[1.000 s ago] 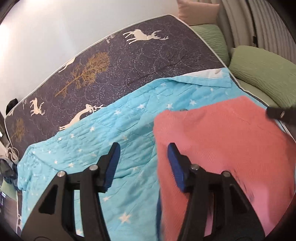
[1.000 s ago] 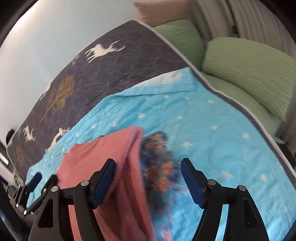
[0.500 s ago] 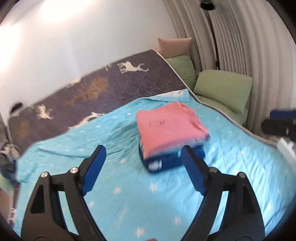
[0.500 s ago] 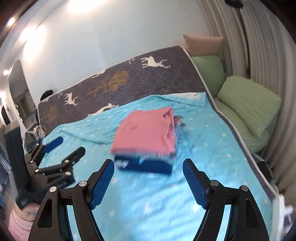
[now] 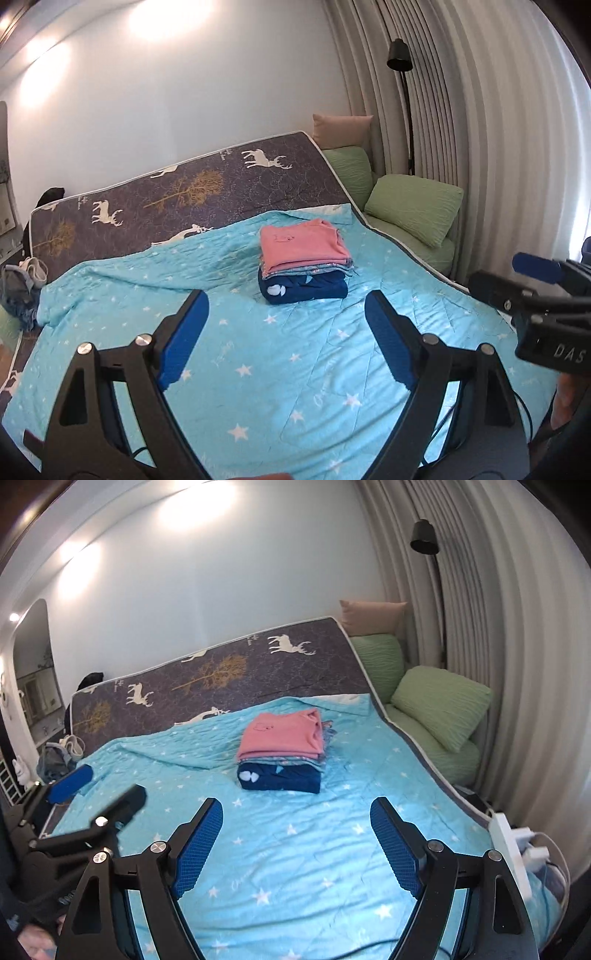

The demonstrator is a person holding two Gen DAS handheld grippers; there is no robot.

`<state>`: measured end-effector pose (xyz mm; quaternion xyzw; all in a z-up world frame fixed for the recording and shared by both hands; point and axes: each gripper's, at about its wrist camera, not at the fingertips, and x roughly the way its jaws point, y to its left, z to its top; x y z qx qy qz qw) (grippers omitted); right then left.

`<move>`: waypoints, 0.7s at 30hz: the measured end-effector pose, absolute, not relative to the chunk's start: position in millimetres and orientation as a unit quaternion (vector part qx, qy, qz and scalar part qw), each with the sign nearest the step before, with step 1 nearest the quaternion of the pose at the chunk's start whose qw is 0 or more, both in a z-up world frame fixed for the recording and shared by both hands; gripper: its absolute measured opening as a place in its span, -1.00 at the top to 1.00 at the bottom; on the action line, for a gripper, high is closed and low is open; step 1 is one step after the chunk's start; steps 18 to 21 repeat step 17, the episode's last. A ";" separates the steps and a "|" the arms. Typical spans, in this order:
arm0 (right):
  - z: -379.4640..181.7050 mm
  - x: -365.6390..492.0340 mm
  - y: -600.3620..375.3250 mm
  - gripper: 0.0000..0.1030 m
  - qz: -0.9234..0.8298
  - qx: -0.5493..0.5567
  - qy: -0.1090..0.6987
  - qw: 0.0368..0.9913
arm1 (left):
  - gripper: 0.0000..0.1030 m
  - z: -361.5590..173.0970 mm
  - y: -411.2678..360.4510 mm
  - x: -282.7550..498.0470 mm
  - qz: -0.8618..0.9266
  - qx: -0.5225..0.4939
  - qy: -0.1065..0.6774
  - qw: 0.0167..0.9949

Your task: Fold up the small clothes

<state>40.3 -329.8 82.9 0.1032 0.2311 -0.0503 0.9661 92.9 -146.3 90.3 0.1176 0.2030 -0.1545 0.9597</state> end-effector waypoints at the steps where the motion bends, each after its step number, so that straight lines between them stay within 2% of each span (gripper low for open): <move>1: 82.0 35.9 -328.0 -0.63 -0.054 0.103 0.232 0.966 | -0.68 90.0 -144.9 89.7 -0.153 0.117 0.205 0.960; 21: 83.7 2.7 -294.6 -0.64 -0.047 0.091 0.220 0.970 | -0.68 89.4 -122.2 58.4 -0.131 0.102 0.220 0.961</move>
